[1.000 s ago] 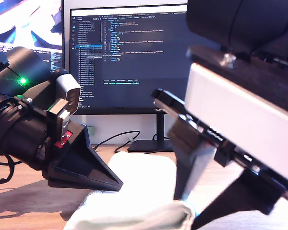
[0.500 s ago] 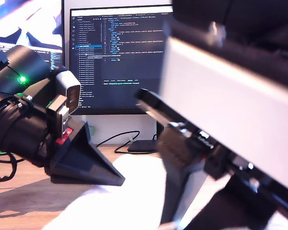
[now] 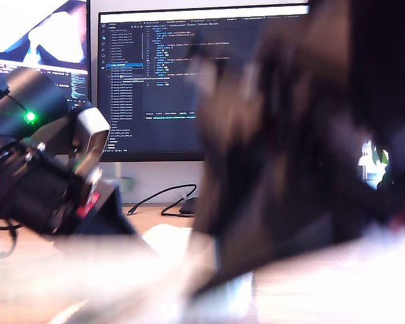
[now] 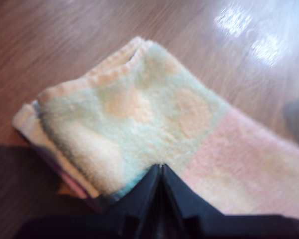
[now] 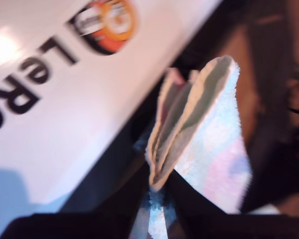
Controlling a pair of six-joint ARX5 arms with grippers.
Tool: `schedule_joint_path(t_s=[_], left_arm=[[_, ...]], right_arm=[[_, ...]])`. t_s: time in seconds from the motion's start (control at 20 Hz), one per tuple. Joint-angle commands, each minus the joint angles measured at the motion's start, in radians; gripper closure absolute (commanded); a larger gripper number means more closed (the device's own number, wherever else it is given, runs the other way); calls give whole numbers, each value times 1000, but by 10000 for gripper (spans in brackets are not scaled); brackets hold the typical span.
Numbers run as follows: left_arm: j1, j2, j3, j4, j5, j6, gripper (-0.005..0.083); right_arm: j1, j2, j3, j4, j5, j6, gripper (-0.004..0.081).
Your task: Fold the tea towel to a neat square and place it to the right
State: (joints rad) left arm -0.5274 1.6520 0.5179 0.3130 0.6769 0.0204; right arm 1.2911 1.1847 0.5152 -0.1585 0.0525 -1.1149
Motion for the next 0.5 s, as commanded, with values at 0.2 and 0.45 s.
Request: schedule_joint_path(t_s=[0.2, 0.45], left_arm=[[2, 9, -18, -78, -31, 63, 793], [1, 9, -18, -116, -31, 78, 793]], right_arm=[[2, -101, -13, -23, 41, 109, 783], [-80, -103, 11, -17, 81, 215, 783]])
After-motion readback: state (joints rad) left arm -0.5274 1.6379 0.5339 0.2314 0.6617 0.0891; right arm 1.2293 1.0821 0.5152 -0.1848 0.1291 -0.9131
